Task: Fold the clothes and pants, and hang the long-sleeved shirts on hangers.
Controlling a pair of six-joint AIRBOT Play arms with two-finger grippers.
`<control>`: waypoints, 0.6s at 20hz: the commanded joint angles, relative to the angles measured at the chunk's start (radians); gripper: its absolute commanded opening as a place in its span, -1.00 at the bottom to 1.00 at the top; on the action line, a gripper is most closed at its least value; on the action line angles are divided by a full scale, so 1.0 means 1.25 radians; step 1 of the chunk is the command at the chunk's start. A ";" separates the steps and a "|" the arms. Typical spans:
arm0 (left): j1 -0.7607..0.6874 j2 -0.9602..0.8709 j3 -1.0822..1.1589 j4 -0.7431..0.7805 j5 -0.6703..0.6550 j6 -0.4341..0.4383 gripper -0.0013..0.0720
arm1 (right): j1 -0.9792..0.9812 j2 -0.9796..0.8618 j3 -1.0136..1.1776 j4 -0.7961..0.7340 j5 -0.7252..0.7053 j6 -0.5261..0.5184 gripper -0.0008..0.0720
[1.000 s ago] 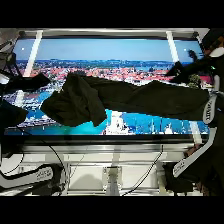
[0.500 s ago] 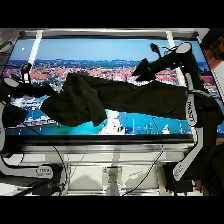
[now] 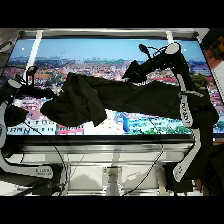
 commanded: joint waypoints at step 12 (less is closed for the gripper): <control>0.136 -0.084 0.067 -0.197 -0.310 0.092 -0.02 | 0.024 -0.001 0.000 0.001 0.020 -0.001 0.26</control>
